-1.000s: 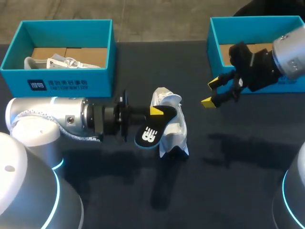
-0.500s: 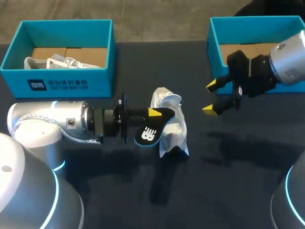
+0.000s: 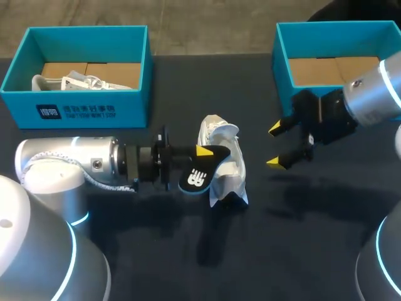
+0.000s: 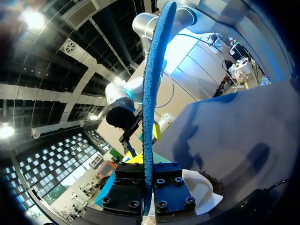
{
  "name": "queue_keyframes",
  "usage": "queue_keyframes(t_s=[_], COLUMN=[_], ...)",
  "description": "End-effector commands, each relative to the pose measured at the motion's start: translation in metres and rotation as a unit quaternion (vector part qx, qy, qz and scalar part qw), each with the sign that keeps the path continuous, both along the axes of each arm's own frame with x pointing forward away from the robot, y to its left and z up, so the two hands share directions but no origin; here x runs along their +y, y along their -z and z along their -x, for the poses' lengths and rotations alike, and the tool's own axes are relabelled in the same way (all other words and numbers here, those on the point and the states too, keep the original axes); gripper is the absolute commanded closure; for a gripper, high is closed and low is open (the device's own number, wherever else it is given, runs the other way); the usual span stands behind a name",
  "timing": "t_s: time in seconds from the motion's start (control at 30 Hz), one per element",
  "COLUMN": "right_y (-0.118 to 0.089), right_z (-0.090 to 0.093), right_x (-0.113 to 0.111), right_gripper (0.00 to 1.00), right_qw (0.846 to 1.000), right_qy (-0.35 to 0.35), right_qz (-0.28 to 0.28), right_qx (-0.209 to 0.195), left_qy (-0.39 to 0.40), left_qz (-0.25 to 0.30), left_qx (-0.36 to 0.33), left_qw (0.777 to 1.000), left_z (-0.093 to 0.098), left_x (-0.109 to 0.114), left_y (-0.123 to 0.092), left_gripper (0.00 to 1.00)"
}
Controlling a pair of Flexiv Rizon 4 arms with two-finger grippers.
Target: Take the shoe out of the shoebox, open the shoe tongue, remove and reinsert the insole, then place the shoe into the shoebox
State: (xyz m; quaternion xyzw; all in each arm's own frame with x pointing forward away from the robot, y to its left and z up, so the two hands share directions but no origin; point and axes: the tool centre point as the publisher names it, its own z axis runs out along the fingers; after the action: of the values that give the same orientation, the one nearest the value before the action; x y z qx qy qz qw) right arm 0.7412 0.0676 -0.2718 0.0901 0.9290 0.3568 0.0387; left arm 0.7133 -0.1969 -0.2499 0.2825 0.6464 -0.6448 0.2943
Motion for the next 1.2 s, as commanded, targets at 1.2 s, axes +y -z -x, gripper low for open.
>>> queue_keyframes(t_s=[1.2], right_y=[0.032], right_z=[0.003], right_x=[0.000], right_gripper=[0.00], right_qw=[0.994], right_qy=[-0.014], right_qz=[0.103], right_qx=[-0.023], left_qy=[-0.004], left_qz=[-0.001], left_qx=[0.017], left_qw=[1.000], left_z=[-0.013], left_x=[-0.027], left_y=[0.034], left_gripper=[1.00])
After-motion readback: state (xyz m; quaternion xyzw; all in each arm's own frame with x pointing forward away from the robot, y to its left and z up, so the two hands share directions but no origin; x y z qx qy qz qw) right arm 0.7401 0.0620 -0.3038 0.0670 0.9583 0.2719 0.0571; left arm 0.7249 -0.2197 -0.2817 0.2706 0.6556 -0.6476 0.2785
